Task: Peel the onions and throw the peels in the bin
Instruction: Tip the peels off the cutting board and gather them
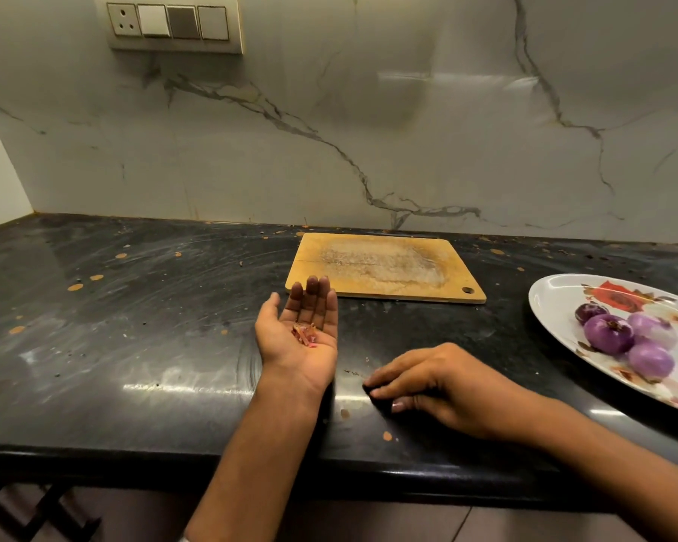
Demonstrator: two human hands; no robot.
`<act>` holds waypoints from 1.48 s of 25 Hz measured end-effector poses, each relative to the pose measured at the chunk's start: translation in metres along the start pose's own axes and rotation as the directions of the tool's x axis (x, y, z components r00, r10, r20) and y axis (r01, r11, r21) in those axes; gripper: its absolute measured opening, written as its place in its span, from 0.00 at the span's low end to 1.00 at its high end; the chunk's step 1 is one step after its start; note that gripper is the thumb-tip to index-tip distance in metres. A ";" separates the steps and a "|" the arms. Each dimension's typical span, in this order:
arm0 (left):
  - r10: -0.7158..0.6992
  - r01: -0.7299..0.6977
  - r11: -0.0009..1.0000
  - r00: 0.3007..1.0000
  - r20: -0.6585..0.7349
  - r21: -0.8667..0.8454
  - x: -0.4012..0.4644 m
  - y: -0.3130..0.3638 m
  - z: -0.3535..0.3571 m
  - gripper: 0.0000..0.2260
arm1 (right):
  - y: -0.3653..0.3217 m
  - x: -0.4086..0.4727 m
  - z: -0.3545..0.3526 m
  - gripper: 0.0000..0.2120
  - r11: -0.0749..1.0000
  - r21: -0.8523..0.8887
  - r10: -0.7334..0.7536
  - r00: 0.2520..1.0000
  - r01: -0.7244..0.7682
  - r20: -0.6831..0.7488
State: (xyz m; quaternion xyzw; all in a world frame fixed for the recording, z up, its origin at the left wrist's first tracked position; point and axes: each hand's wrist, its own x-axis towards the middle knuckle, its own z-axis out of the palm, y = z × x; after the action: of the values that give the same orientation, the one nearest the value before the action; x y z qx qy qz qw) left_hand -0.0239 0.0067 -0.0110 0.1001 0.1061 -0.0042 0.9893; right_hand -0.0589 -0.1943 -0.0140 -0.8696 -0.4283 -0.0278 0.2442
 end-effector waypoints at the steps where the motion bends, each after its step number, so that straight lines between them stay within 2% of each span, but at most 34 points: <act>1: -0.016 0.016 1.000 1.000 0.000 0.006 -0.001 -0.003 0.000 0.16 | 0.001 0.001 -0.002 0.10 1.000 0.002 0.004 0.999 -0.004 -0.032; 6: -0.049 0.049 0.998 0.999 0.006 0.025 -0.007 -0.010 -0.002 0.15 | 0.002 0.011 -0.002 0.16 0.998 0.029 0.064 0.995 -0.063 -0.070; 8: -0.058 0.058 0.998 0.998 -0.002 0.037 -0.008 -0.012 -0.003 0.15 | 0.007 0.014 0.002 0.16 0.986 -0.014 0.158 0.971 -0.164 -0.180; 9: -0.057 0.057 0.997 0.998 -0.006 0.045 -0.009 -0.013 -0.004 0.15 | 0.008 0.016 0.004 0.15 0.968 0.003 0.245 0.936 -0.252 -0.253; 10: -0.053 0.053 0.997 0.999 -0.009 0.054 -0.009 -0.015 -0.005 0.16 | 0.007 0.020 0.006 0.15 0.935 0.096 0.355 0.884 -0.342 -0.303; 11: -0.053 0.054 0.997 0.999 -0.011 0.062 -0.009 -0.017 -0.006 0.16 | 0.005 0.025 0.006 0.14 0.882 0.263 0.461 0.828 -0.390 -0.318; 13: -0.065 0.066 0.995 0.998 -0.013 0.075 -0.010 -0.023 -0.005 0.18 | -0.005 0.039 0.001 0.12 0.733 0.594 0.584 0.754 -0.331 -0.300; 14: -0.072 0.073 0.994 0.997 -0.013 0.079 -0.011 -0.026 -0.004 0.19 | -0.010 0.046 -0.003 0.12 0.729 0.630 0.561 0.760 -0.267 -0.327; 15: -0.079 0.080 0.994 0.997 -0.012 0.078 -0.011 -0.029 -0.003 0.20 | -0.015 0.052 -0.007 0.11 0.769 0.600 0.501 0.791 -0.221 -0.352; 17: -0.107 0.106 0.993 0.994 0.006 0.059 -0.012 -0.032 0.000 0.23 | -0.032 0.061 -0.012 0.11 0.896 0.384 0.355 0.879 -0.223 -0.317; 19: -0.142 0.142 0.989 0.990 0.010 0.028 -0.011 -0.034 0.001 0.23 | -0.043 0.066 -0.009 0.11 0.946 0.235 0.290 0.911 -0.224 -0.295; 22: -0.170 0.170 0.985 0.985 -0.022 0.016 -0.011 -0.037 0.003 0.19 | -0.045 0.069 -0.008 0.11 0.964 0.207 0.239 0.883 -0.166 -0.403; 26: -0.160 0.160 0.987 0.987 0.008 -0.001 -0.013 -0.037 0.003 0.21 | -0.043 0.069 -0.007 0.10 0.962 0.227 0.232 0.893 -0.152 -0.386; 29: -0.181 0.184 0.982 0.982 0.057 -0.046 -0.012 -0.035 0.003 0.17 | -0.042 0.066 -0.004 0.15 0.959 0.223 0.251 0.886 -0.173 -0.390; 32: -0.169 0.169 0.986 0.984 0.047 0.008 -0.011 -0.037 0.002 0.16 | -0.040 0.062 -0.003 0.20 0.960 0.249 0.231 0.874 -0.131 -0.427; 34: -0.123 0.122 0.991 0.992 0.026 0.055 -0.010 -0.040 0.002 0.17 | -0.040 0.061 -0.002 0.24 0.961 0.260 0.203 0.868 -0.089 -0.453; 37: -0.126 0.125 0.992 0.991 0.046 0.016 -0.010 -0.042 0.001 0.21 | -0.041 0.061 0.001 0.28 0.973 0.212 0.177 0.876 -0.089 -0.449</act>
State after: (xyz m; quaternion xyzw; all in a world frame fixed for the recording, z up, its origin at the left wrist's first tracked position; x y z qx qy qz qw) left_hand -0.0344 -0.0350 -0.0161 0.0996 0.0888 -0.0694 0.9886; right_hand -0.0514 -0.1280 0.0179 -0.8386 -0.2970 -0.1783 0.4203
